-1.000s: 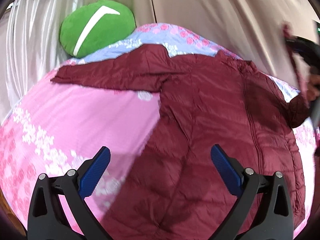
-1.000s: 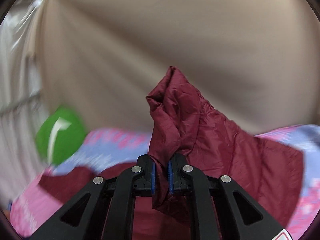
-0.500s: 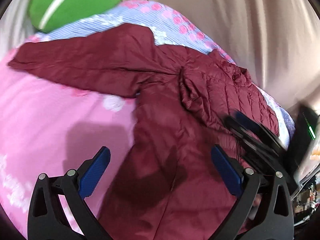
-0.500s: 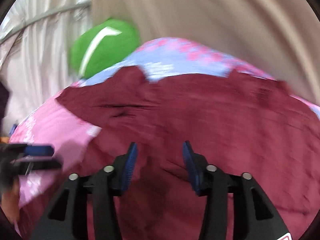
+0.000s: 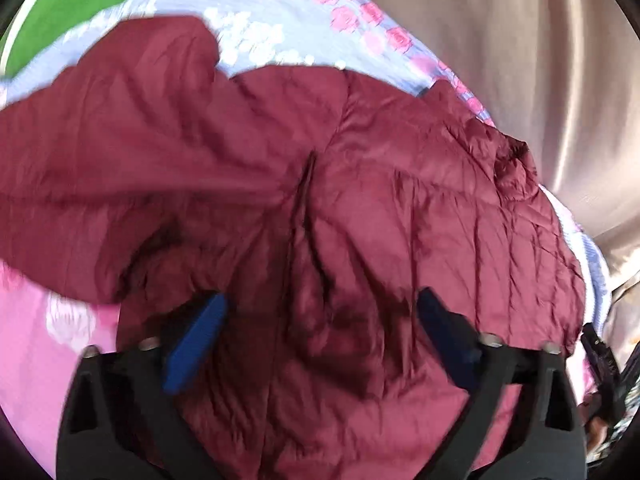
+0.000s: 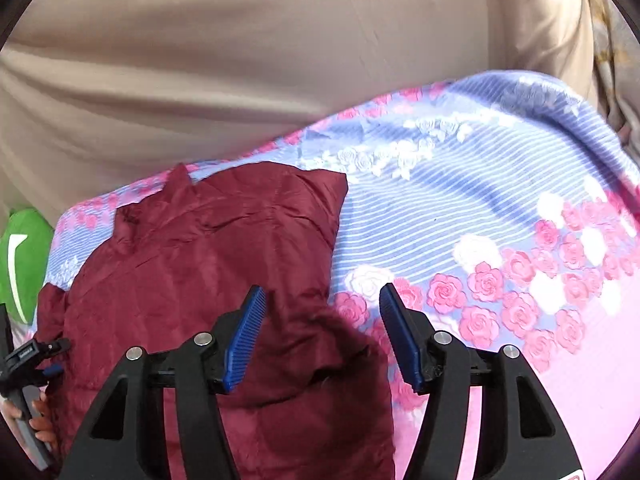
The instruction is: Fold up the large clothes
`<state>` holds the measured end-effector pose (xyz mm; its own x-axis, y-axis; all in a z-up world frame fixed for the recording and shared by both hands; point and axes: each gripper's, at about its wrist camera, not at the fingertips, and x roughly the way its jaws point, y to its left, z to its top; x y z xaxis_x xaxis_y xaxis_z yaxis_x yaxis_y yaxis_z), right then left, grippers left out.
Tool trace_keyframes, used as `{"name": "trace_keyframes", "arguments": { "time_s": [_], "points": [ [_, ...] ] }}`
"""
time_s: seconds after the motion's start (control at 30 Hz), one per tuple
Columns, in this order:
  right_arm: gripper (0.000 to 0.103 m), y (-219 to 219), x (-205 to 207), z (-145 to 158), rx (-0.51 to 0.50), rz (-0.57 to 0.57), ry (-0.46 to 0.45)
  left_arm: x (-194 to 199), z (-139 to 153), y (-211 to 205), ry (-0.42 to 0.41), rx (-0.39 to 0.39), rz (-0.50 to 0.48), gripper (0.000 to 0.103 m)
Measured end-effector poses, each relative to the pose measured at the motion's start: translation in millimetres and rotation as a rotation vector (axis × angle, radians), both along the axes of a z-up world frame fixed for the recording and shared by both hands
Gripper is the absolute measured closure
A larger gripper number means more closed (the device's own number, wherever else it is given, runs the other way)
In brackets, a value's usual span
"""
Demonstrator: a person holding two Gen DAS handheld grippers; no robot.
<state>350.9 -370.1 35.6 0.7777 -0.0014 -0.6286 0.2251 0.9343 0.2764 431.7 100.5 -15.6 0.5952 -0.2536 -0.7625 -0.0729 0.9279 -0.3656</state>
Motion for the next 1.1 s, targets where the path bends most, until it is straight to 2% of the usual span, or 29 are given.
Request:
{"name": "trace_keyframes", "arguments": {
  "time_s": [0.03, 0.07, 0.1, 0.13, 0.17, 0.23, 0.3, 0.33, 0.37, 0.43, 0.47, 0.5, 0.53, 0.63, 0.73, 0.8, 0.9, 0.97, 1.0, 1.1],
  "points": [
    [0.043, 3, 7, -3, 0.007, 0.01, 0.013, 3, 1, -2, -0.009, 0.021, -0.007, 0.047],
    [0.043, 4, 17, -7, 0.013, 0.014, 0.026, 6, 4, -5, -0.024, 0.04, -0.025, 0.056],
    [0.053, 6, 23, -10, 0.012, 0.02, 0.038, 9, 6, -7, -0.036, 0.046, -0.039, 0.084],
    [0.068, 8, 27, -12, 0.008, 0.028, 0.042, 10, 7, -7, -0.045, 0.035, -0.063, 0.098],
    [0.092, 12, 32, -11, 0.017, 0.053, 0.03, 12, 11, -8, -0.055, 0.029, -0.069, 0.098],
    [0.095, 13, 22, -4, 0.04, 0.048, -0.049, 10, 19, -9, -0.104, 0.052, -0.065, 0.099],
    [0.099, 2, 7, 3, 0.1, 0.03, -0.167, 9, 20, -9, -0.131, 0.06, -0.066, 0.099],
    [0.099, -3, 5, -1, 0.096, -0.004, -0.166, 8, 18, -10, -0.129, 0.059, -0.069, 0.099],
    [0.101, -9, 8, -10, 0.081, -0.04, -0.134, 10, 9, -12, -0.11, 0.076, -0.072, 0.099],
    [0.103, -19, 22, -37, 0.05, -0.101, -0.008, 14, -4, -17, -0.09, 0.107, -0.07, 0.099],
    [0.103, -25, 30, -52, 0.059, -0.132, 0.077, 13, -10, -18, -0.098, 0.119, -0.062, 0.099],
    [0.103, -32, 31, -59, 0.122, -0.138, 0.091, 12, -11, -18, -0.11, 0.126, -0.058, 0.099],
    [0.103, -36, 26, -56, 0.152, -0.153, 0.066, 11, -11, -19, -0.117, 0.138, -0.057, 0.099],
    [0.103, -27, 4, -28, 0.078, -0.191, -0.044, 9, -10, -20, -0.133, 0.162, -0.058, 0.098],
    [0.102, 2, -5, -7, 0.027, -0.07, -0.1, 7, -10, -22, -0.145, 0.178, -0.056, 0.098],
    [0.102, 31, 7, -8, -0.034, 0.029, -0.051, 4, -9, -23, -0.148, 0.194, -0.057, 0.098],
    [0.103, 48, 31, -39, -0.113, 0.045, 0.077, 3, -10, -22, -0.148, 0.182, -0.053, 0.095],
    [0.103, 39, 40, -58, -0.078, 0.0, 0.138, 1, -11, -15, -0.149, 0.144, -0.051, 0.092],
    [0.103, 35, 38, -58, -0.037, -0.007, 0.128, 1, -12, -13, -0.149, 0.127, -0.047, 0.092],
    [0.103, 35, 40, -60, -0.014, -0.023, 0.12, -4, -12, -2, -0.149, 0.103, -0.02, 0.092]
  ]
}}
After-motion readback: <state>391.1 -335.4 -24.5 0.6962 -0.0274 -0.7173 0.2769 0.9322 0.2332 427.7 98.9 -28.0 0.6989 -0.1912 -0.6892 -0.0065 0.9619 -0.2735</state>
